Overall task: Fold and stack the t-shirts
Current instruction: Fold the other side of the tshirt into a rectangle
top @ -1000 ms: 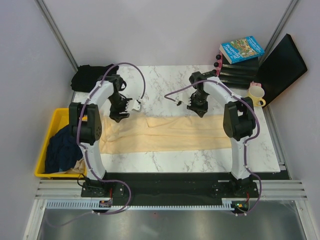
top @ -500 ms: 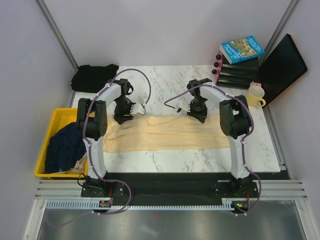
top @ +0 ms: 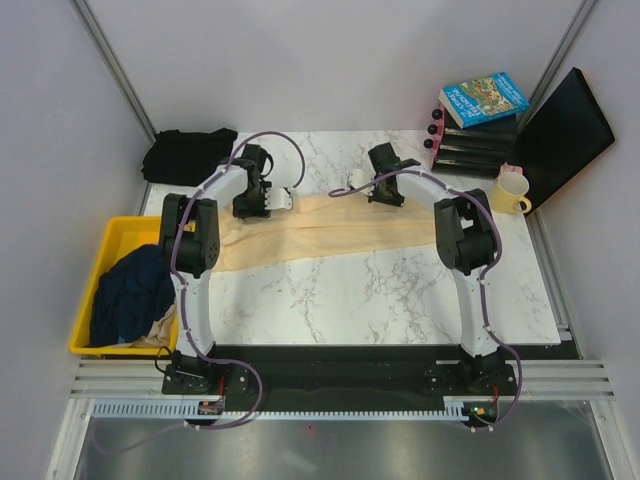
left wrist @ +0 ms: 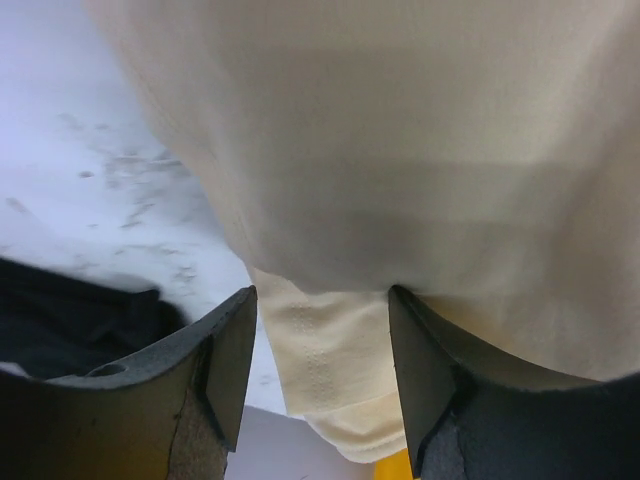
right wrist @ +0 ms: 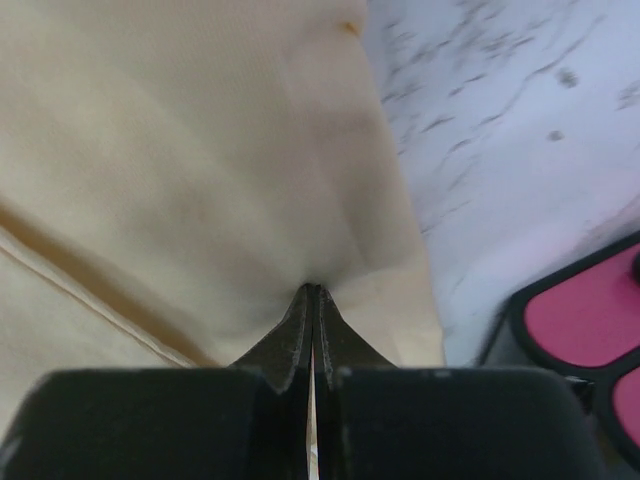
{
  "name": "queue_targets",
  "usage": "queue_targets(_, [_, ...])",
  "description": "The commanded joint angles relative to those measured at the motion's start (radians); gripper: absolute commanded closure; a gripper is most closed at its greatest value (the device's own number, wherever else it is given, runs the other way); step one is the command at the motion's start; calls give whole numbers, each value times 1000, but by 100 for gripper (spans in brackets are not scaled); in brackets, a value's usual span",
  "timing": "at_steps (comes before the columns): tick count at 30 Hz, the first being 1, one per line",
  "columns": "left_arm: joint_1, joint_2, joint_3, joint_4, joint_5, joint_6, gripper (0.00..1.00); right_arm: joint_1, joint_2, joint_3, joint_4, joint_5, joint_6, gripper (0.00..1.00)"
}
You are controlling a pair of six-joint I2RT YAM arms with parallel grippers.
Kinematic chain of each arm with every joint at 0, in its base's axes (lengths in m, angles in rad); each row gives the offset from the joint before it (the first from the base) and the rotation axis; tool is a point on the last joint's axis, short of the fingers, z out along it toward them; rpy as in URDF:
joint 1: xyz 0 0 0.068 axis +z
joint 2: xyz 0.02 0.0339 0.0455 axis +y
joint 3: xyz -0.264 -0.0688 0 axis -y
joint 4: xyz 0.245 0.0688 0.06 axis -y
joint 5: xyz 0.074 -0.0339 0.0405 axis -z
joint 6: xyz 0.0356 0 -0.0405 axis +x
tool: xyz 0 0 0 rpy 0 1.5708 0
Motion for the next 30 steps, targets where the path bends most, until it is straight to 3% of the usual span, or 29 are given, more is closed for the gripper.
queue_targets(1, [4,107,82,199,-76,-35,38,-11,108,81,152,44,31,100])
queue_targets(5, [-5,111,152,199,-73,-65,36,-8,114,147,149,51,65,100])
queue_targets(14, [-33,-107,36,199,6,-110,33,-3,24,190,94,-27,163,93])
queue_targets(18, [-30,-135,36,200,26,-125,33,-2,27,234,8,-122,199,93])
queue_targets(21, [-25,-110,59,200,35,-130,30,-2,57,269,-92,-208,203,88])
queue_targets(26, [-13,-46,123,196,134,-127,19,-2,137,296,-187,-252,211,69])
queue_targets(30, [-10,26,201,196,159,-99,16,-3,156,288,-199,-292,223,64])
